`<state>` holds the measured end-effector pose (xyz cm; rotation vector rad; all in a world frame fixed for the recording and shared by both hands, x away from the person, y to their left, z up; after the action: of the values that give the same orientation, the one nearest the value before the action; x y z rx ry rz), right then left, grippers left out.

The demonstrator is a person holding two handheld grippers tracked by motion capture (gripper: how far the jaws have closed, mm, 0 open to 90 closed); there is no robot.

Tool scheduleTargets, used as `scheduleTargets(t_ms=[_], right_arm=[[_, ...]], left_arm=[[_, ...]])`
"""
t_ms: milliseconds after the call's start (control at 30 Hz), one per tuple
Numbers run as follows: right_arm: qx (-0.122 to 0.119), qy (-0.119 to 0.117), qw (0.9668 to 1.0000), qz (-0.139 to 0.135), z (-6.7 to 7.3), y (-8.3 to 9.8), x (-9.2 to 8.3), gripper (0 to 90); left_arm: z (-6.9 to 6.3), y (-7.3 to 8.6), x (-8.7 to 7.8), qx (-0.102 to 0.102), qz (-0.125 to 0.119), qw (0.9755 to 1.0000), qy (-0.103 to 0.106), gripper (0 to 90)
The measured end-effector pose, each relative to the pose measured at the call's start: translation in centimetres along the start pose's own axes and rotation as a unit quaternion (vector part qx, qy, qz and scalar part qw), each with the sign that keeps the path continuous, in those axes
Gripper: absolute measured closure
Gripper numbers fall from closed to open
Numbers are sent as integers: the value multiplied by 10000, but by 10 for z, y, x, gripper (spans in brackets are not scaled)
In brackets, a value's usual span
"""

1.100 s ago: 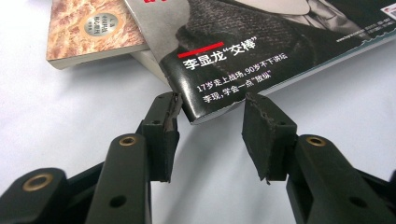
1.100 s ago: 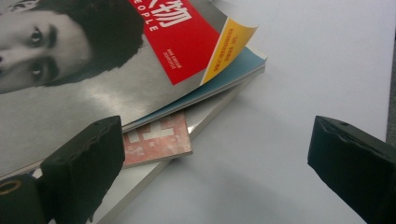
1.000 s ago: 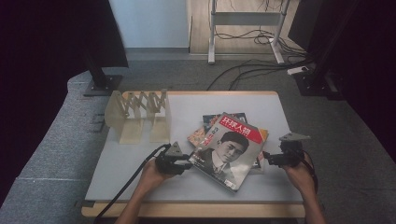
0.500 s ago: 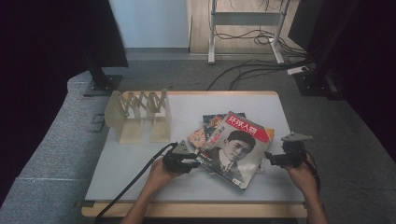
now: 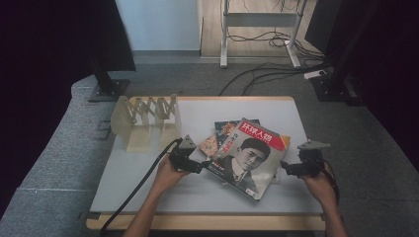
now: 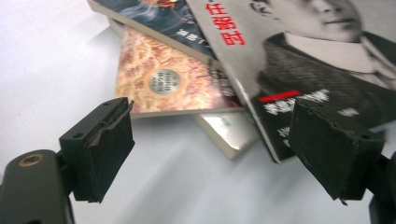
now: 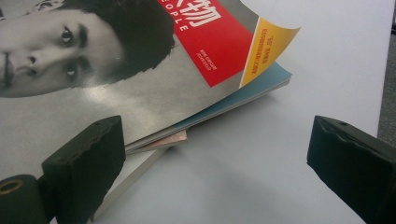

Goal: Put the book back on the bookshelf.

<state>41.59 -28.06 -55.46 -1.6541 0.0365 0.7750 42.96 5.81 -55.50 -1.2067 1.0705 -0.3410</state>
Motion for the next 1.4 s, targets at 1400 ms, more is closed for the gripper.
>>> scheduleTargets(t_ms=[1400], right_arm=[[1098,-814,9904,220,15,6,45,0]], left_arm=[[-7,27,23,-189,202,9996,55,120]])
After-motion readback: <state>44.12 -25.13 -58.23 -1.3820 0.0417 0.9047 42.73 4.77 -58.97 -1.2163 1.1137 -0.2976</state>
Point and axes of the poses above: each handheld gripper's, and its own axes: x roughly forward along the jaws, y roughly out of its underside, z roughly to its left, the point moved 10 cm from there along x, roughly forward along the jaws, and after that the axes turned 13 degrees about -z, right-handed, at the moved point
